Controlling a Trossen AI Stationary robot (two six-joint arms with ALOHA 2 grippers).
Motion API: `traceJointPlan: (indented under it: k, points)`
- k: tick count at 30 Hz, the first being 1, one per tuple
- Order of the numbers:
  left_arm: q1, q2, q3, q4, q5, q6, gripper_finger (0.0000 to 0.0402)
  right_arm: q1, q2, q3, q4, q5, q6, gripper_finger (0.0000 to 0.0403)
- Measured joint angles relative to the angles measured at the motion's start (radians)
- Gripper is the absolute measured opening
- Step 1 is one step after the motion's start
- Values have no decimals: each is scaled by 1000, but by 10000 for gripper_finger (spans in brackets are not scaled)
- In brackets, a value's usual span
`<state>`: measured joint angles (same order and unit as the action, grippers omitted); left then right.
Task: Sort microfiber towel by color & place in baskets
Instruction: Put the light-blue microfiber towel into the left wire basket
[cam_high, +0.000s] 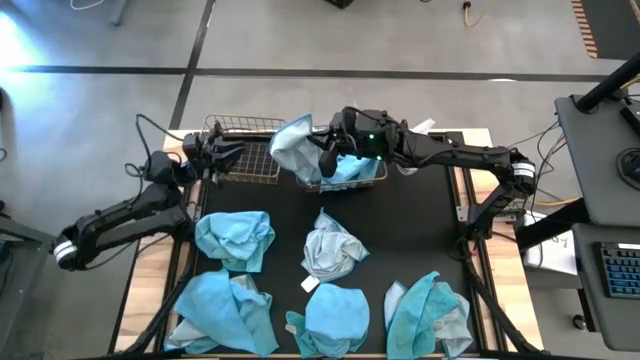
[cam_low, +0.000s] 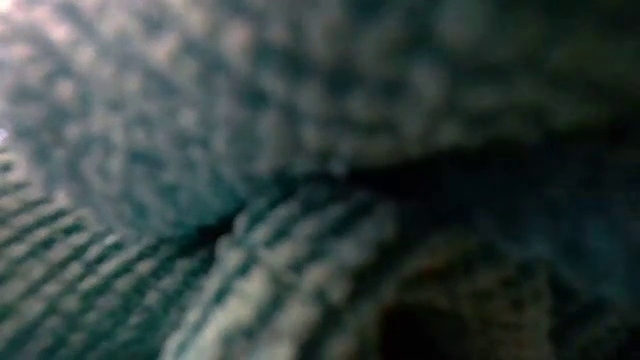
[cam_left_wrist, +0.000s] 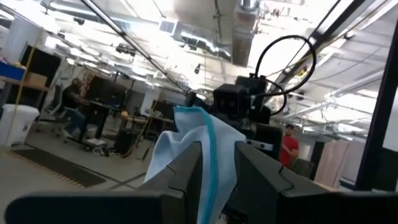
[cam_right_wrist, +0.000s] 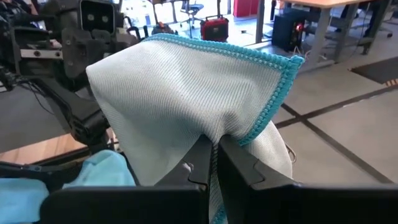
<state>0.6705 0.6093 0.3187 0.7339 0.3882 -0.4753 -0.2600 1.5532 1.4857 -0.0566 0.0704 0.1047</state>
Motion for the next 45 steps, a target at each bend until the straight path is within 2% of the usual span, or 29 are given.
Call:
traceJointPlan:
  k: [5,14,22,36,45]
  points:
    - [-18,90,68,-1,10,22,79,0,-3,0,-1,0,0,13]
    - [-20,219,141,-2,148,-66,79,0,-25,-1,-44,0,0,13]
    - [-20,312,183,-4,232,-5,79,0,-34,-1,-54,0,0,13]
    - [-23,461,258,-2,235,57,79,0,-34,-1,-69,0,0,13]
    - [-70,530,333,-1,261,74,79,-3,-34,-1,-65,8,-11,13]
